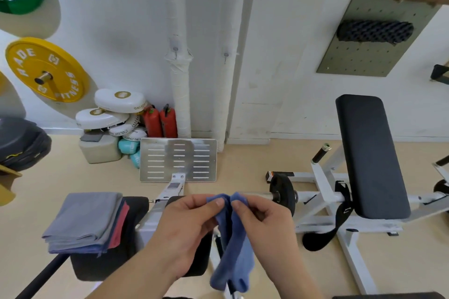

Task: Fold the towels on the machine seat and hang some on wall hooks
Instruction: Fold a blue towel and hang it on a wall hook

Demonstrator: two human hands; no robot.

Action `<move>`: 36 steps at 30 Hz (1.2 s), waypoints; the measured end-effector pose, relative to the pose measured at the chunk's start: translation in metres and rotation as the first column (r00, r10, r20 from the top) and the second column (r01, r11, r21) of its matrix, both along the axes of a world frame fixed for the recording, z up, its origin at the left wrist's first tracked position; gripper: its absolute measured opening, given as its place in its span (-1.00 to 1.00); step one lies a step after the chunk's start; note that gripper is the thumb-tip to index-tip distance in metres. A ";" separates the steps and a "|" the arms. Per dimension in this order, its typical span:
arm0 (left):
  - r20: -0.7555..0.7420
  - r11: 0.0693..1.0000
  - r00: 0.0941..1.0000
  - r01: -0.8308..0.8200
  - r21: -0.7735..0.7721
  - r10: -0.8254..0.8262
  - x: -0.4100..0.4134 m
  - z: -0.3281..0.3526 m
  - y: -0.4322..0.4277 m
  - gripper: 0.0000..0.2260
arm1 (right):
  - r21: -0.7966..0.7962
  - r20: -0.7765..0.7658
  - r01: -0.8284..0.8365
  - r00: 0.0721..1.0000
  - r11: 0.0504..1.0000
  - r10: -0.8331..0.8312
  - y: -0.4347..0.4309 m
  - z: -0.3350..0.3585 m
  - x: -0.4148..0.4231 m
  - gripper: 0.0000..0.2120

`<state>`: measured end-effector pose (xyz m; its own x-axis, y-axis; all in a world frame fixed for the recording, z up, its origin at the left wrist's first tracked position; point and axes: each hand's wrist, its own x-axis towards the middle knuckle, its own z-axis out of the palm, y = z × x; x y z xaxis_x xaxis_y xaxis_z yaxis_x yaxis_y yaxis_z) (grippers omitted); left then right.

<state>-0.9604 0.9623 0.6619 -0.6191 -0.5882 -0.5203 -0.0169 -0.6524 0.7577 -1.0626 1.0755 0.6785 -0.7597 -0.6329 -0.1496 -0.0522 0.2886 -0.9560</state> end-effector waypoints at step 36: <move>0.085 0.668 0.948 0.277 -0.691 -0.306 0.051 0.059 -0.046 -0.91 | 0.297 -0.157 -0.337 0.906 0.894 0.394 0.006 -0.037 -0.012 -0.87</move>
<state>-0.9094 0.9159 0.7209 -0.8308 -0.5562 -0.0198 -0.0797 0.0837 0.9933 -1.0743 1.0815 0.6410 -0.5135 -0.8322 -0.2091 -0.3907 0.4437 -0.8065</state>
